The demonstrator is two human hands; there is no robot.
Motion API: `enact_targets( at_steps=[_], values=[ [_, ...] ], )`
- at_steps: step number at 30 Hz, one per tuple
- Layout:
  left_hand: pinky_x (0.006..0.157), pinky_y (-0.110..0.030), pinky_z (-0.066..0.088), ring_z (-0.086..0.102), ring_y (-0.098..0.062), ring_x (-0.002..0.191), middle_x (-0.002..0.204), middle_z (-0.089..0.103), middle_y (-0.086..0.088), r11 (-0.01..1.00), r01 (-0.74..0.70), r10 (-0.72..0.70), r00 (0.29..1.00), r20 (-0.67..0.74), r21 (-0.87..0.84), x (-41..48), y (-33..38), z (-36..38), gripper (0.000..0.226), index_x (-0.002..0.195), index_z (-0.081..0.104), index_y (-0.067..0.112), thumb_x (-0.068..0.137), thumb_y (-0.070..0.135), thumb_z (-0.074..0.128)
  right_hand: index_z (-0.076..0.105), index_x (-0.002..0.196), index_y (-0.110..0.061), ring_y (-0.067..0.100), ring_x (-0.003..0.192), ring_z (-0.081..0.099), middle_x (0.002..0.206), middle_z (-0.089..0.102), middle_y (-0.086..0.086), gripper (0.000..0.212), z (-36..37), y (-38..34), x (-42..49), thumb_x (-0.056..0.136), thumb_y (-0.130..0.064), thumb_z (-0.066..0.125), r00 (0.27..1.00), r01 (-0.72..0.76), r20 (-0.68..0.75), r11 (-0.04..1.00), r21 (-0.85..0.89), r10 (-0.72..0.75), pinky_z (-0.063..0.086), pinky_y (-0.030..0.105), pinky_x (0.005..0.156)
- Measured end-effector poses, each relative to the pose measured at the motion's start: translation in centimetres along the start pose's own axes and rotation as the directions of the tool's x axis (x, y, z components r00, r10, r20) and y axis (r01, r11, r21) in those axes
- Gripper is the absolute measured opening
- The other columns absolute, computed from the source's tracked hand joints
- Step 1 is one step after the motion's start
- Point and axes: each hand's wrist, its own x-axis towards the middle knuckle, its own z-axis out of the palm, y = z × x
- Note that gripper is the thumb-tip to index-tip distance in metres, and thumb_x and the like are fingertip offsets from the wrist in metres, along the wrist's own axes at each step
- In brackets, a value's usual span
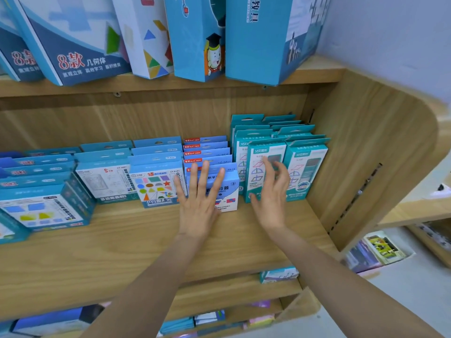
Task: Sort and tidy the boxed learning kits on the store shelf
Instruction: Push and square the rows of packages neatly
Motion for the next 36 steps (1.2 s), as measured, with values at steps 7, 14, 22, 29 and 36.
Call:
enact_targets(
  at_steps=[7,14,22,29,36],
  values=[
    [0.113,-0.061,0.019,-0.016,-0.032,0.146,0.158,-0.022,-0.009,0.998,-0.056,0.053,0.996,-0.074,-0.029,0.8,-0.6,0.9,0.136,0.152,-0.004,0.026,0.054,0.042,0.089,0.022,0.146,-0.028,0.029,0.118,0.043,0.151,0.014,0.012,0.1,1.4,-0.1,0.0,0.068,0.014,0.067,0.999,0.038,0.028,0.999,0.028,-0.039,0.051,0.037,0.09],
    [0.114,-0.058,0.011,-0.015,-0.03,0.147,0.158,-0.02,-0.007,0.998,-0.051,0.048,0.997,-0.065,-0.041,0.4,-0.6,0.5,0.124,0.152,0.008,0.026,0.058,0.043,0.086,0.032,0.145,-0.028,0.024,0.129,0.038,0.152,0.02,0.003,0.087,1.2,-0.5,0.4,0.073,0.01,0.065,0.995,0.043,0.091,0.998,0.045,-0.047,0.045,0.042,0.101],
    [0.115,-0.059,-0.003,-0.013,-0.029,0.147,0.159,-0.009,-0.011,0.998,-0.038,0.035,0.998,-0.049,-0.049,0.0,-0.4,-0.4,0.109,0.151,0.016,0.027,0.065,0.056,0.076,0.023,0.15,-0.028,0.024,0.149,-0.002,0.161,-0.008,0.004,0.089,-0.2,-1.1,1.6,0.078,0.003,0.067,0.999,0.027,0.045,0.995,0.101,-0.031,0.023,0.044,0.118],
    [0.118,-0.056,0.006,0.001,-0.028,0.148,0.16,0.008,-0.011,0.987,-0.027,0.017,0.998,-0.062,-0.157,0.8,0.0,-2.8,0.072,0.152,0.02,0.023,0.092,0.055,0.043,0.028,0.148,-0.028,0.02,0.149,-0.001,0.16,-0.004,-0.001,0.081,-0.6,-1.5,1.2,0.083,0.003,0.063,0.991,0.07,0.107,0.99,0.122,-0.083,0.016,0.027,0.11],
    [0.12,-0.046,0.007,0.018,-0.026,0.146,0.155,0.029,-0.013,0.968,-0.068,0.072,0.997,0.011,-0.24,5.7,0.8,-4.7,0.069,0.146,0.034,0.005,0.096,0.05,0.02,0.027,0.147,-0.022,0.018,0.148,0.008,0.16,0.004,0.001,0.074,-2.6,-2.2,2.8,0.085,0.0,0.062,0.994,0.101,0.024,0.99,0.094,-0.104,0.029,0.032,0.113]
  ],
)
